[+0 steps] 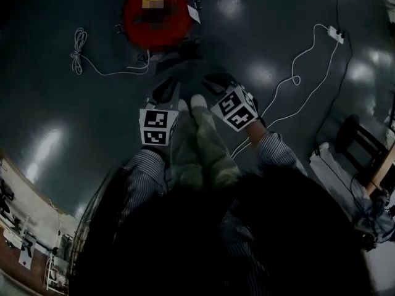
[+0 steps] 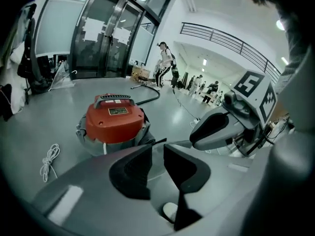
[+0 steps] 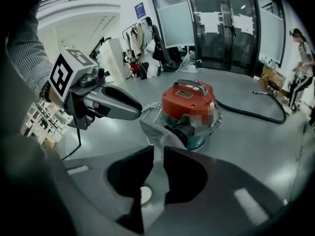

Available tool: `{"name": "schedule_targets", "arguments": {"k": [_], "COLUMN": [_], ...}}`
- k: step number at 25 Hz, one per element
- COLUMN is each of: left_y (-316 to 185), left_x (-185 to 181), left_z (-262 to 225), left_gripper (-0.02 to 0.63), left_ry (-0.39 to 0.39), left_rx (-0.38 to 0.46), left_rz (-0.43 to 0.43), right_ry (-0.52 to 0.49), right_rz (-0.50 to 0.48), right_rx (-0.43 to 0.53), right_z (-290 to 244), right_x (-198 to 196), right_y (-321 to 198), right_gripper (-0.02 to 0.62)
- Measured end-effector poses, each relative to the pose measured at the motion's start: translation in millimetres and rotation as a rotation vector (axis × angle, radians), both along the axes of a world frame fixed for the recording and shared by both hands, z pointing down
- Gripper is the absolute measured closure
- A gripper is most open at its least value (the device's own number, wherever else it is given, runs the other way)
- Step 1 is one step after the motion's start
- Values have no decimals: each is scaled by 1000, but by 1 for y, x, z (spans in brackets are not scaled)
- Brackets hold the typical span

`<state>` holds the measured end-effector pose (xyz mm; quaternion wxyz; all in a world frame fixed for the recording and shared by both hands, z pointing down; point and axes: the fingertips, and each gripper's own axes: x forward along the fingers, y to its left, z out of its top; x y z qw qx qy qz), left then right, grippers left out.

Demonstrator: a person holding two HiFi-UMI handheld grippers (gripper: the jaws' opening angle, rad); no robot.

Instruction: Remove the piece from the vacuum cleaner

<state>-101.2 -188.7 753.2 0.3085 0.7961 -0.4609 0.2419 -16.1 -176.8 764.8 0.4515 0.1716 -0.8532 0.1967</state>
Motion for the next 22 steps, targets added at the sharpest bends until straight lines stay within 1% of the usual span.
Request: {"name": "schedule_targets", "arguments": {"k": [4,7,9,12,14,16,17,18,20,22], "left_y": [-23,-32,-32,-25,-22,-23,-24,-24,-23,-21], "left_x": [-5,-1,3,3,4,3,3,2,3,6], "left_z": [32,54,71,92,102,107,110,112,114,115], "left_gripper": [479,463,453,425,426,434,464,483,493,521], "left_ry": [-64,-96,-128,-206,-246,-274,-283,-285,-277,-267], "left_rx": [12,-4,-31,-73,-82,-72,-67,-66,-71,-78], "left_rz": [56,123,183,258,293,317,325,332,346,365], "right_ry": [46,87,121,152,162,186,204,219,228,223], "right_rz": [-37,-81,-126,-165,-164,-170,-181,-192,-202,-201], "right_rx": [72,127,133,130,137,140,136,132,127,117], "right_z": [29,43,58,75,80,88,93,97,102,103], "right_x": [4,7,8,8,8,10,11,12,13,12], "right_y": [-31,-45,-45,-42,-43,-45,-45,-45,-44,-44], "right_gripper": [520,515,506,500,500,500,500,500,500,541]}}
